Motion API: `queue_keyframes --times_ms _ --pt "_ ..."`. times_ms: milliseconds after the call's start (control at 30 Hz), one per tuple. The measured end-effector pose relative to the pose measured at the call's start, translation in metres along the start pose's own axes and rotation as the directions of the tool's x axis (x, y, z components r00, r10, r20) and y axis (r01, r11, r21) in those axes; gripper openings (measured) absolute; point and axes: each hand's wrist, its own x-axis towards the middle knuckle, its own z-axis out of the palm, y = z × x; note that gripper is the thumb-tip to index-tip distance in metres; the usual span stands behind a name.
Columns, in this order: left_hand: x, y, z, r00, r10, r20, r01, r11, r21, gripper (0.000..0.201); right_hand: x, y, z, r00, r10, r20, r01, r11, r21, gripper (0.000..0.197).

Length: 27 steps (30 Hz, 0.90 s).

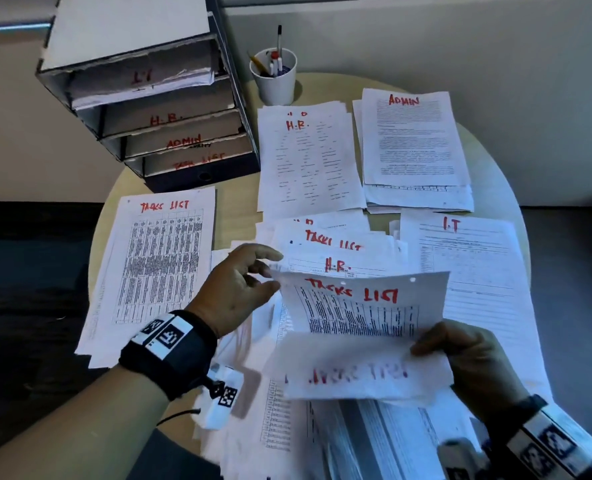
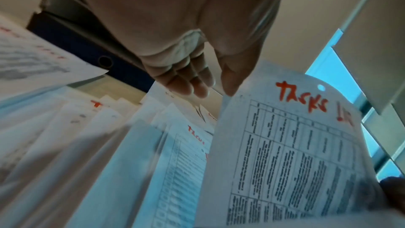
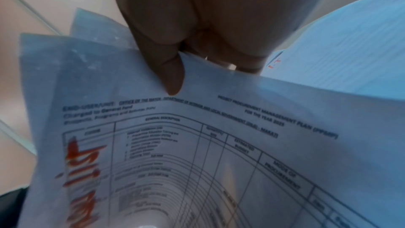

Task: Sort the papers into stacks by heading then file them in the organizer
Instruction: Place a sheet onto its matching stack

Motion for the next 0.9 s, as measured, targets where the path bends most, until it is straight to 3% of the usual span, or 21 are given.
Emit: queue_keyframes --times_ms 100,167,233,300,400,467,500,533,567,633,700,767,800,900 --pt "-0.009 -0.005 0.004 0.992 -0.052 0.118 0.057 0.998 -0.034 0.033 -0.011 -0.001 -0.005 1.000 0.027 0.000 -0.027 0.999 0.019 0.021" --pt "-0.011 -0.013 0.009 0.985 -0.072 0.157 0.067 0.997 0.042 0.043 -0.016 -0.003 -0.007 0.999 0.033 0.024 -0.033 0.999 0.036 0.017" --pt "-0.005 -0.024 0.014 0.988 -0.082 0.131 0.052 0.974 0.219 0.042 -0.020 -0.005 -0.008 0.998 0.024 0.055 -0.025 1.000 0.010 0.030" --pt "0.007 -0.033 0.016 0.986 -0.123 0.110 0.064 0.900 0.431 0.033 -0.023 -0.010 -0.008 0.998 0.034 0.044 -0.035 0.999 0.034 0.027" --pt "0.026 -0.030 0.027 0.963 -0.200 0.179 0.065 0.819 0.570 0.036 -0.023 -0.018 -0.006 0.994 0.065 -0.093 -0.050 0.988 0.149 0.021" --pt "0.031 -0.017 0.039 0.970 -0.185 0.161 0.107 0.910 0.402 0.018 -0.014 -0.016 -0.007 0.980 0.053 -0.193 -0.033 0.994 0.105 0.030" --pt "0.031 -0.011 0.043 0.964 -0.207 0.168 0.180 0.970 0.163 0.020 -0.007 -0.015 -0.008 0.970 0.064 -0.233 -0.042 0.994 0.099 0.033" --pt "0.026 -0.002 0.046 0.949 -0.249 0.194 0.276 0.952 -0.130 0.025 -0.001 -0.013 -0.008 0.962 0.081 -0.261 -0.055 0.993 0.105 0.031" --pt "0.021 0.008 0.049 0.926 -0.296 0.234 0.371 0.828 -0.422 0.032 0.006 -0.011 -0.009 0.955 0.095 -0.281 -0.068 0.992 0.106 0.025" --pt "0.007 0.014 0.054 0.859 -0.343 0.381 0.509 0.493 -0.706 0.054 0.018 -0.007 -0.006 0.946 0.123 -0.300 -0.104 0.992 0.078 0.017" --pt "-0.002 0.007 0.066 0.857 -0.355 0.374 0.506 0.444 -0.739 0.060 0.029 -0.004 -0.001 0.937 0.172 -0.303 -0.154 0.985 0.081 0.008" --pt "-0.010 0.000 0.075 0.875 -0.382 0.297 0.480 0.609 -0.632 0.036 0.040 0.001 0.001 0.912 0.230 -0.340 -0.196 0.972 0.133 0.009" --pt "-0.013 -0.002 0.079 0.874 -0.396 0.282 0.485 0.675 -0.555 0.037 0.045 0.001 0.003 0.901 0.248 -0.356 -0.211 0.967 0.140 0.009" --pt "-0.018 -0.016 0.079 0.873 -0.416 0.255 0.488 0.739 -0.465 0.040 0.057 -0.002 0.013 0.876 0.337 -0.344 -0.268 0.935 0.235 0.009"
